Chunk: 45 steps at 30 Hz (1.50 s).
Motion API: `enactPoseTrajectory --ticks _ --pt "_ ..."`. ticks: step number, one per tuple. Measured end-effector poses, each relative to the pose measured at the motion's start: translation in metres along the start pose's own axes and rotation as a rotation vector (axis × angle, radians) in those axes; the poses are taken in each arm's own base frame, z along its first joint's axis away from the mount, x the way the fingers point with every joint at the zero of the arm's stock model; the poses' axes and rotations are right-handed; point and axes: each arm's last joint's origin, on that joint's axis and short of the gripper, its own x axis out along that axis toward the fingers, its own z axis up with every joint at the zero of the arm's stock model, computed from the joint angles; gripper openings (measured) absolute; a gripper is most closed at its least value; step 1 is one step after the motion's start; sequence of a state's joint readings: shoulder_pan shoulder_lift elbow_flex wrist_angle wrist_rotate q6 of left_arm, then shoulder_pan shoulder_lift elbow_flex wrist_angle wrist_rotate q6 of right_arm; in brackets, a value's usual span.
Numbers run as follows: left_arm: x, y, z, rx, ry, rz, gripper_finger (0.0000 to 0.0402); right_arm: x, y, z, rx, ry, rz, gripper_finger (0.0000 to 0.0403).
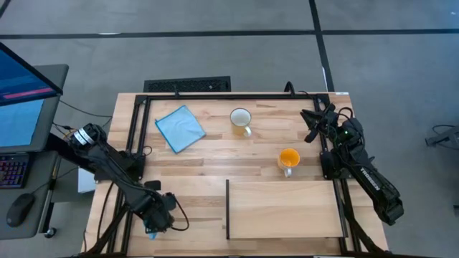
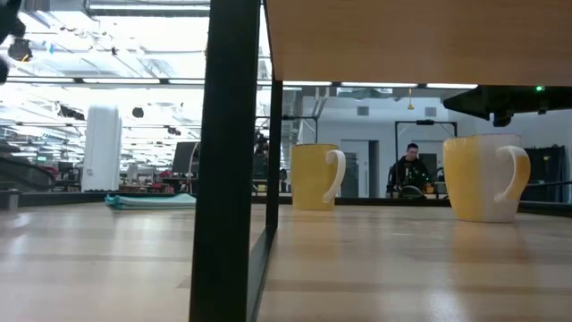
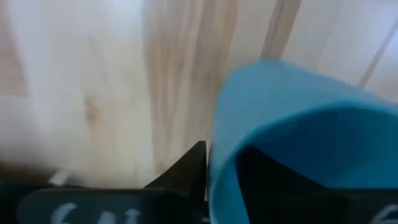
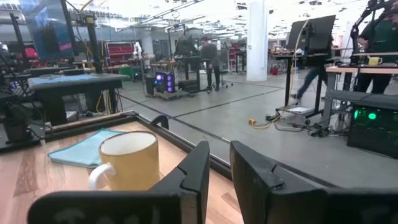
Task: Stack small to large cups/mugs on shelf
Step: Put the blue mug on the shelf
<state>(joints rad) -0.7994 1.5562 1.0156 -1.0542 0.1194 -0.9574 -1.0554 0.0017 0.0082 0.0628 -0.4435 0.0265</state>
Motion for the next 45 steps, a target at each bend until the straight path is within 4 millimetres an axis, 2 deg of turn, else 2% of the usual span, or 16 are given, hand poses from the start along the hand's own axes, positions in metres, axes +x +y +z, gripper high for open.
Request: enactPoseTrajectory --ticks 3,6,14,19,23,29,33,39,45 --pt "0.010 0.001 0.000 0.006 0.010 -0.032 0.0046 0.000 0.000 0.000 0.000 0.000 0.000 0.0086" --pt "0.010 0.003 0.000 0.003 0.004 -0.019 0.0013 0.000 0.000 0.000 0.000 0.001 0.000 0.0086" --pt "0.005 0.009 -0.003 -0.014 0.011 0.017 0.0010 0.000 0.000 0.000 0.000 0.000 0.000 0.0086" --pt "-0.010 0.021 -0.006 -0.062 -0.042 0.037 0.0010 0.000 0.000 0.000 0.000 0.000 0.000 0.0086" --pt "-0.030 0.039 -0.015 -0.125 -0.104 0.063 0.0010 0.000 0.000 0.000 0.000 0.001 0.000 0.0086" --pt "-0.062 0.070 -0.016 -0.278 -0.240 -0.061 0.0010 0.000 0.000 0.000 0.001 0.001 0.000 0.0086" --pt "-0.084 0.088 -0.003 -0.409 -0.409 -0.125 0.0010 0.000 0.000 0.000 0.001 0.001 0.000 0.0086" --pt "-0.136 0.107 0.026 -0.383 -0.801 -0.159 0.0009 0.000 0.000 0.000 0.002 0.000 0.000 0.0086" --pt "-0.181 0.126 0.055 -0.361 -0.943 -0.129 0.0009 0.000 0.000 0.000 0.037 0.000 0.000 0.0086"
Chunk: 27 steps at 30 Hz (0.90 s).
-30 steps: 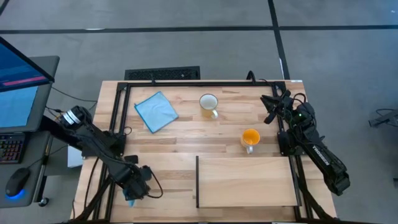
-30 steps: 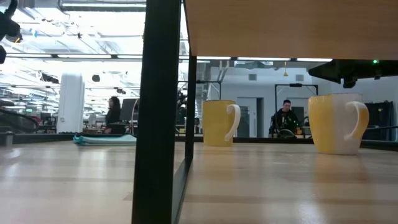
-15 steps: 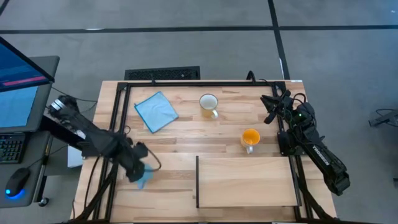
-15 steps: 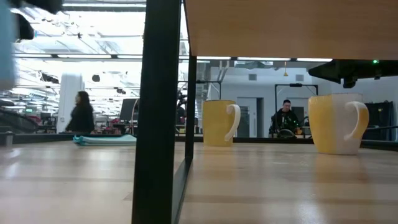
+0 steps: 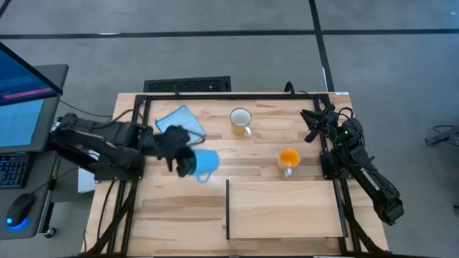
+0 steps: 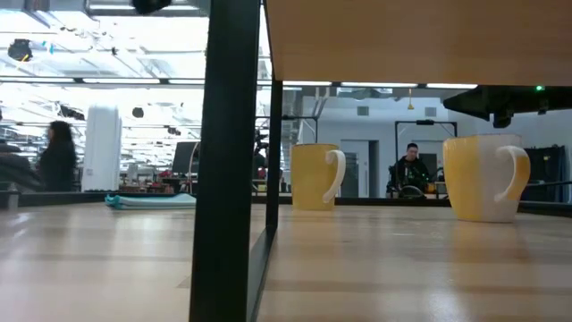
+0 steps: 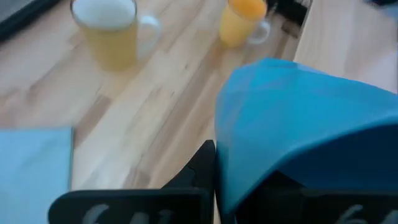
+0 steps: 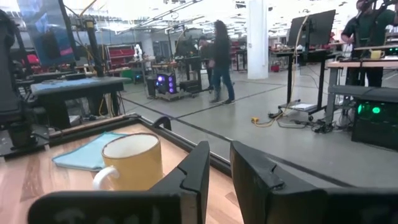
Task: Stack small to large cups/mugs on shelf
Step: Put the blue mug on the shelf
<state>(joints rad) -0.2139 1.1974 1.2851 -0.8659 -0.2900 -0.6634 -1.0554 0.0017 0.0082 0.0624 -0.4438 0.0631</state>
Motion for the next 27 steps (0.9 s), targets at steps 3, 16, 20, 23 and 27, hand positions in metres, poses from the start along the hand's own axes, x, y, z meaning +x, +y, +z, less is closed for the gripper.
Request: enactPoseTrajectory --ticks 3,16,20,23,27 --pt "0.013 -0.006 0.024 0.050 0.054 -0.011 0.0009 0.000 0.000 0.000 0.001 0.000 0.000 0.0086" --pt "0.048 -0.054 0.109 0.239 0.322 -0.016 0.0009 0.000 0.000 0.000 0.000 0.000 0.000 0.0086" --pt "0.062 -0.069 0.112 0.224 0.378 -0.083 0.0009 0.000 0.000 0.000 -0.001 0.000 0.000 0.0086" --pt "0.073 -0.071 0.102 0.169 0.465 -0.141 0.0009 0.000 0.000 0.000 -0.002 0.001 0.000 0.0086" --pt "0.080 -0.084 0.093 0.189 0.486 -0.162 0.0009 0.001 0.000 -0.001 0.001 0.007 0.001 0.0086"
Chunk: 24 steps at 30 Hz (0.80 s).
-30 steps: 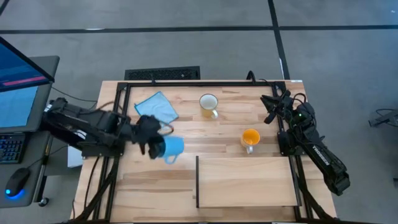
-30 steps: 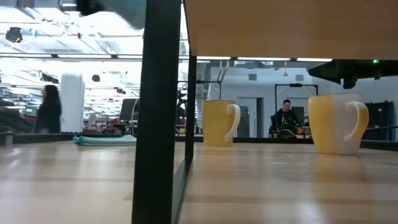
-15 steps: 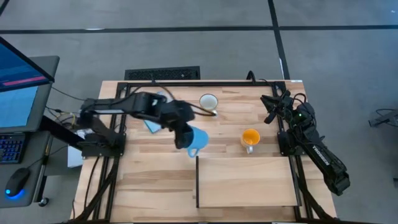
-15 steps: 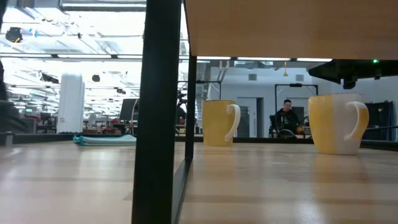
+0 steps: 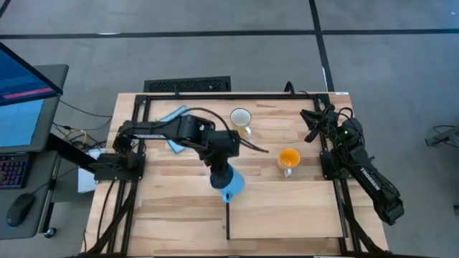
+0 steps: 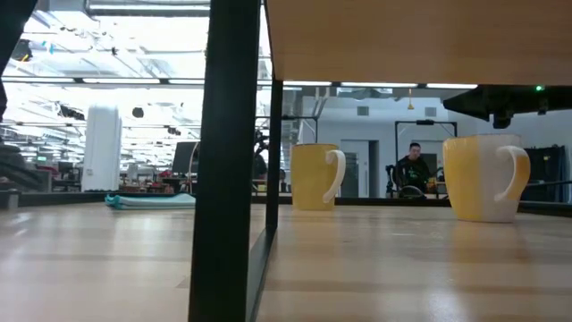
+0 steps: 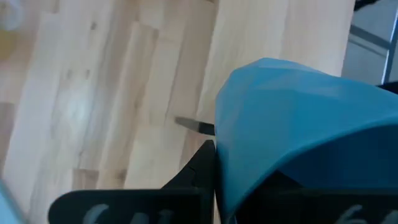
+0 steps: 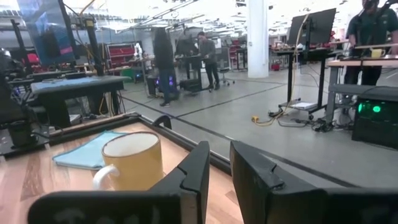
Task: Stack small to large cups/mugs on shelf
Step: Put the blue mug on the shelf
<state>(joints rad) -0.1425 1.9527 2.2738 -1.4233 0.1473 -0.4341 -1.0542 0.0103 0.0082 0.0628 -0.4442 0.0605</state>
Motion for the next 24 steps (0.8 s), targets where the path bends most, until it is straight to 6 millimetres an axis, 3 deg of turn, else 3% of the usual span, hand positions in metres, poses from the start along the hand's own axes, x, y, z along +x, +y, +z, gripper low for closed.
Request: enactPoseTrajectory --ticks 8,13,24 --pt "0.018 -0.024 0.007 0.050 -0.085 -0.070 0.0009 0.001 0.000 -0.001 0.008 0.015 0.000 0.0086" --pt "0.041 -0.028 0.017 0.063 -0.106 -0.063 0.0009 0.002 -0.001 -0.002 0.013 0.027 -0.002 0.0086" --pt "0.074 -0.031 0.022 0.039 -0.065 -0.045 0.0009 0.003 0.001 -0.004 0.020 0.040 0.019 0.0086"
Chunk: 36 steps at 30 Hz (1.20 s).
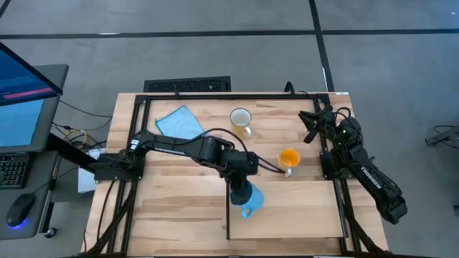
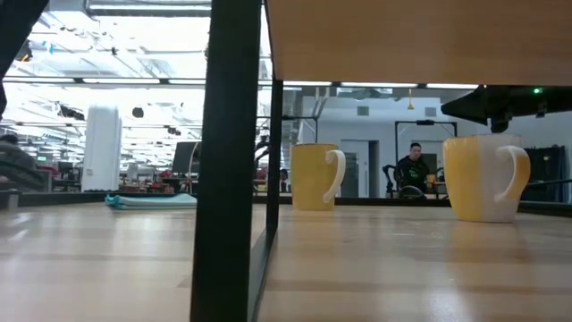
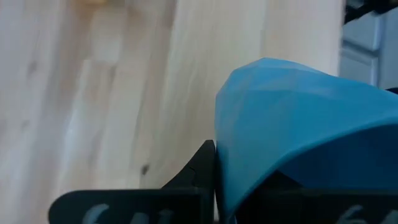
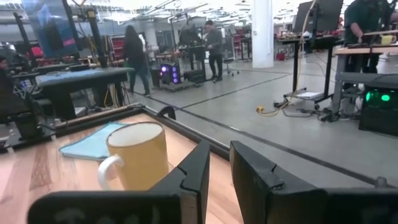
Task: Stack small to large cups/mugs on shelf
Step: Put the blue mug on the shelf
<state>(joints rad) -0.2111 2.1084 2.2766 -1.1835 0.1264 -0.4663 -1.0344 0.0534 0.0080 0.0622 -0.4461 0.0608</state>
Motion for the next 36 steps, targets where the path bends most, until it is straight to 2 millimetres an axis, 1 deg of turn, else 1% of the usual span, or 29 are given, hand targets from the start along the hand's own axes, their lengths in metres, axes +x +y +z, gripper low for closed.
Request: enactPoseTrajectory --ticks 3,5,9,12,14,17,27,33,36 --pt "0.011 -0.003 -0.003 -0.008 0.030 -0.003 0.0009 0.000 0.000 0.000 -0.004 0.000 -0.002 0.0086" --pt "0.013 -0.006 -0.003 -0.016 0.033 -0.018 0.0009 0.000 0.000 0.000 -0.006 0.000 -0.002 0.0086" --pt "0.012 -0.007 -0.005 -0.048 0.036 -0.002 0.0009 0.000 0.000 0.000 -0.006 0.005 -0.002 0.0086" --pt "0.012 -0.005 -0.010 -0.072 0.082 0.025 0.0009 0.001 0.000 -0.001 -0.003 0.011 -0.002 0.0086" --pt "0.013 -0.007 -0.010 -0.077 0.076 0.009 0.0009 0.001 -0.001 -0.001 -0.001 0.015 -0.003 0.0086" --pt "0.021 -0.009 -0.010 -0.082 0.090 0.002 0.0009 0.001 -0.001 -0.002 0.002 0.022 -0.003 0.0086" --pt "0.021 -0.007 -0.009 -0.091 0.094 -0.002 0.0010 0.002 -0.001 -0.003 0.000 0.036 -0.004 0.0086" --pt "0.021 -0.007 -0.007 -0.092 0.082 -0.028 0.0044 0.002 -0.001 -0.003 -0.001 0.036 -0.004 0.0086" --pt "0.021 -0.008 -0.006 -0.085 0.076 -0.044 0.0053 0.002 -0.001 -0.003 -0.002 0.036 -0.004 0.0086"
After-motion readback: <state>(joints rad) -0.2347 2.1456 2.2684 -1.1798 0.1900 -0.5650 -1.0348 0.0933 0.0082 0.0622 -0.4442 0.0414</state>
